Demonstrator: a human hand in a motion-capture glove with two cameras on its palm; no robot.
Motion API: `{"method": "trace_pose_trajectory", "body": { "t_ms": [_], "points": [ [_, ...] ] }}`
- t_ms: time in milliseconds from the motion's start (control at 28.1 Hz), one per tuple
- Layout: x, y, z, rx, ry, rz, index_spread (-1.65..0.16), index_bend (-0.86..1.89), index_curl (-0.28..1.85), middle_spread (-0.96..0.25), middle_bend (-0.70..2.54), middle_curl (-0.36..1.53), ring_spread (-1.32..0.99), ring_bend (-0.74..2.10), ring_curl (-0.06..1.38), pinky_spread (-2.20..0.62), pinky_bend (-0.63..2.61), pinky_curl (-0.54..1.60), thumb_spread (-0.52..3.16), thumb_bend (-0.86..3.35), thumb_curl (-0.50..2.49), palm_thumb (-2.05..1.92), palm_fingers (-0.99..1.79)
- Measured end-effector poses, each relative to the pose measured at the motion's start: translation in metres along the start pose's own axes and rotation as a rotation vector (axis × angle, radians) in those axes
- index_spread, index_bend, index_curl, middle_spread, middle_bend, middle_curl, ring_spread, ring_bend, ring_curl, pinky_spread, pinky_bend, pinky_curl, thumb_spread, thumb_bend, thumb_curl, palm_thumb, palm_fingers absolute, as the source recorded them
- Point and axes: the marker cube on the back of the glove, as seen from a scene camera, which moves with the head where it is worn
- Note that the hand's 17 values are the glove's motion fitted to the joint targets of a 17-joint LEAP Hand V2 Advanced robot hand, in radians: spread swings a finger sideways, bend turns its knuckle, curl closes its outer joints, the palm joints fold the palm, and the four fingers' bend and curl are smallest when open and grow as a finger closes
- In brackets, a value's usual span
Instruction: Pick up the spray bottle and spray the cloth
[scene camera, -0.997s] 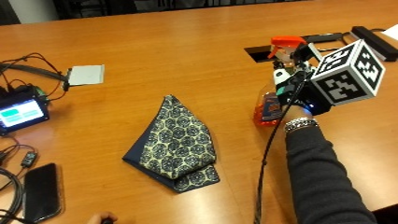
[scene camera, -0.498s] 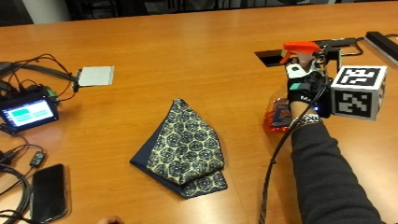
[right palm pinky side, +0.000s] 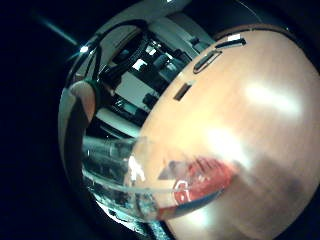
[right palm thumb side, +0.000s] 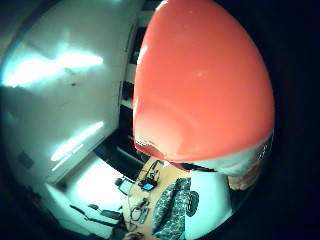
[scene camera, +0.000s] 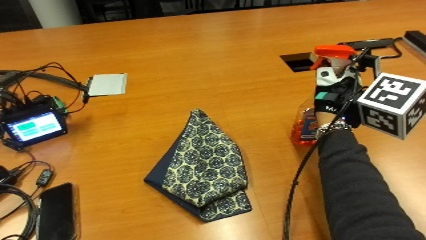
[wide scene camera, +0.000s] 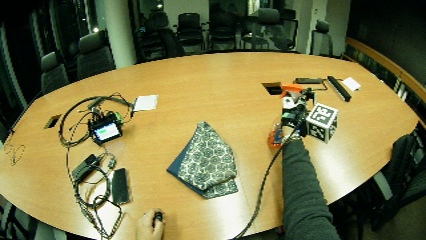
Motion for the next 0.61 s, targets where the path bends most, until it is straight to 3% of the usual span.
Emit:
{"method": "trace_pose_trajectory", "body": {
  "t_ms": [71, 178, 605],
  "points": [
    [0.000, -0.002, -0.002, 0.028, -0.005, -0.038, -0.29, 0.37, 0.44, -0.20, 0.28, 0.42, -0.15, 0.45, 0.40, -0.02, 0.22, 0.29, 0.82, -0.03, 0.48, 0.96, 1.21],
    [-0.003, -0.003, -0.004, 0.066, 0.003, -0.070, -0.27, 0.26, 0.43, -0.22, 0.30, 0.44, -0.19, 0.58, 0.44, -0.19, 0.37, 0.33, 0.77, -0.04, 0.50, 0.93, 1.49],
    [-0.021, -0.003, 0.003, 0.064, 0.009, -0.131, -0.26, 0.33, 0.50, -0.23, 0.50, 0.51, -0.22, 0.66, 0.47, -0.31, 0.46, 0.40, 0.62, -0.03, 0.59, 0.94, 1.47]
  ]
}}
